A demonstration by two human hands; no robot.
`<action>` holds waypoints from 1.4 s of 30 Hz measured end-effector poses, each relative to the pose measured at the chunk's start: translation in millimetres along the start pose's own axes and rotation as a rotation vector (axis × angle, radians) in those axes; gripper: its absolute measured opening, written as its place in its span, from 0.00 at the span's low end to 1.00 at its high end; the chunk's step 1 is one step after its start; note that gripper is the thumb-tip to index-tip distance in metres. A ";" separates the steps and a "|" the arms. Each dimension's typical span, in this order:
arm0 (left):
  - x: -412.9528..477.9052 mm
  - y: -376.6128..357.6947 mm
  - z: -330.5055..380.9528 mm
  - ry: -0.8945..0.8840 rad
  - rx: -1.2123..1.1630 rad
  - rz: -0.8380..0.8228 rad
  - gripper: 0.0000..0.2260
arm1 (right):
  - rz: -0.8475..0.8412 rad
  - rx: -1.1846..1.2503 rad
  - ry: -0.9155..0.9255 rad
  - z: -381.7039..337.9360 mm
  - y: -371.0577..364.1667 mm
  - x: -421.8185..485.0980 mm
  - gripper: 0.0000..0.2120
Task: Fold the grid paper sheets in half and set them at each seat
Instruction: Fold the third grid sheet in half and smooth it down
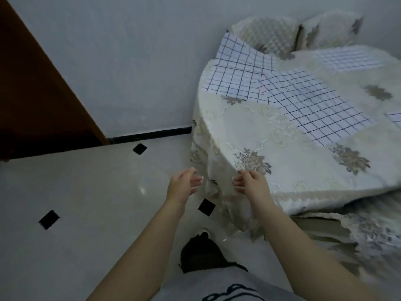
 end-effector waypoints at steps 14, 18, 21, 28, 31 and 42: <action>126.9 -127.0 88.8 -0.020 0.208 -0.265 0.08 | 0.387 0.203 -0.103 -42.6 10.7 116.7 0.09; 146.8 -177.0 118.0 -0.085 0.264 -0.340 0.08 | 0.438 0.219 -0.082 -60.5 8.3 136.9 0.10; 145.6 -209.2 121.1 -0.101 0.314 -0.432 0.10 | 0.498 0.241 -0.092 -61.8 18.6 148.0 0.10; 151.3 -269.4 124.6 -0.118 0.428 -0.578 0.08 | 0.658 0.299 -0.183 -56.0 45.1 164.6 0.09; 164.7 -295.7 132.8 -0.112 0.443 -0.602 0.08 | 0.690 0.315 -0.199 -62.3 45.8 178.8 0.09; 263.6 -387.6 185.9 0.169 0.233 -0.591 0.12 | 0.718 0.322 -0.171 -149.1 2.5 301.7 0.10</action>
Point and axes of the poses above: each hand's wrist, its own x-axis towards the middle knuckle, its own y-axis out of the back of the hand, z = x × y, the point moved 4 cm from there along x, towards the middle knuckle, and after that the axes turned 12 degrees about z, right-handed, at the moved point
